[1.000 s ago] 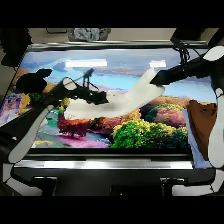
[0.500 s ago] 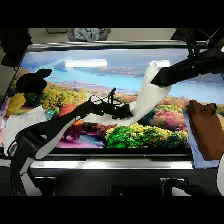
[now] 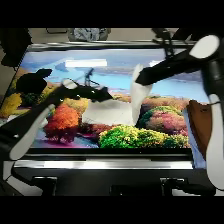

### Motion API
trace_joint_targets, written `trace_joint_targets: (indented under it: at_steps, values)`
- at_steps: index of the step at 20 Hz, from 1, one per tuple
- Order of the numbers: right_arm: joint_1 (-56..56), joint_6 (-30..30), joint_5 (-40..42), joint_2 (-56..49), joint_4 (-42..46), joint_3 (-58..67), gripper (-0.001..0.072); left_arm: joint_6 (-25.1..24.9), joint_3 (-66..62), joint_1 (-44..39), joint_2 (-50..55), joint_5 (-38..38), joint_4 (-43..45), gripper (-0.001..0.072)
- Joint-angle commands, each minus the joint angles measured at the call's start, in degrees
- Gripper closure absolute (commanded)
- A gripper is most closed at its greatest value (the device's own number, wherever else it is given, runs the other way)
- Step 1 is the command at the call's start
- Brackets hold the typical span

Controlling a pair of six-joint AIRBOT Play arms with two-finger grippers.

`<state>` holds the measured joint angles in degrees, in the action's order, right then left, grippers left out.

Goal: Fold the shirts.

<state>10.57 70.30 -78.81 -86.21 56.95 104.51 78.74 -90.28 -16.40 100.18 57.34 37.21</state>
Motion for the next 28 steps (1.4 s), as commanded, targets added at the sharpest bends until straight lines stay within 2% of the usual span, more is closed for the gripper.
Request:
trace_joint_targets:
  at_steps: [1,6,7,8,9,10,13,16,19,20,22,24,27,28]
  values:
    - [8.83,0.79,10.4,-6.4,-2.14,0.0,0.0651,1.01,0.02,11.56,-9.9,6.43,13.31,0.0675]
    - [16.48,3.26,17.81,-17.31,-7.63,0.0,0.065,0.96,0.02,21.03,-18.21,8.26,13.81,0.0674]
    - [17.49,3.28,19.61,-19.17,-9.46,0.0,0.0609,0.96,0.02,21.29,-18.86,8.26,13.84,0.0674]
    - [18.43,3.26,21.42,-20.96,-11.47,0.0,0.0422,0.96,0.02,21.29,-19.26,8.26,13.81,0.0674]
    - [19.1,3.19,22.1,-22.34,-14.19,0.0,0.0198,0.94,0.02,20.9,-19.37,8.28,13.81,0.0674]
    - [19.15,2.54,21.35,-23.04,-16.48,0.0,0.0129,0.94,0.04,20.5,-19.37,8.28,13.81,0.0674]
    - [15.85,-0.37,14.67,-20.79,-12.68,0.04,0.013,0.7,0.2,19.78,-19.32,8.35,13.86,0.0674]
    - [7.15,-0.09,6.1,-14.93,4.7,0.04,0.0086,-0.37,0.2,19.91,-19.32,8.52,13.92,0.0674]
    - [-4.15,1.09,-8.48,-12.46,19.34,-0.46,0.0075,-0.37,0.2,19.89,-19.32,9.31,15.04,0.0674]
    - [-7.23,1.07,-11.34,-12.46,19.41,-2.51,0.0069,-0.37,0.17,19.89,-19.32,9.55,15.13,0.0674]
    - [-10.4,-0.92,-11.87,-12.46,13.27,-9.38,0.0065,-0.35,0.17,19.89,-19.32,9.81,15.13,0.0674]
    - [-9.46,-5.99,-6.62,-12.48,6.14,-15.98,0.0036,-0.31,0.17,19.89,-19.32,9.94,15.1,0.0673]
    - [-7.67,-6.64,4.76,-13.25,-0.17,-22.62,0.0045,-0.11,0.17,19.89,-19.32,11.67,15.08,0.0673]
    - [-7.45,-6.78,6.08,-14.21,-2.78,-23.34,0.0049,-0.11,0.17,19.89,-19.32,12.33,15.08,0.0674]
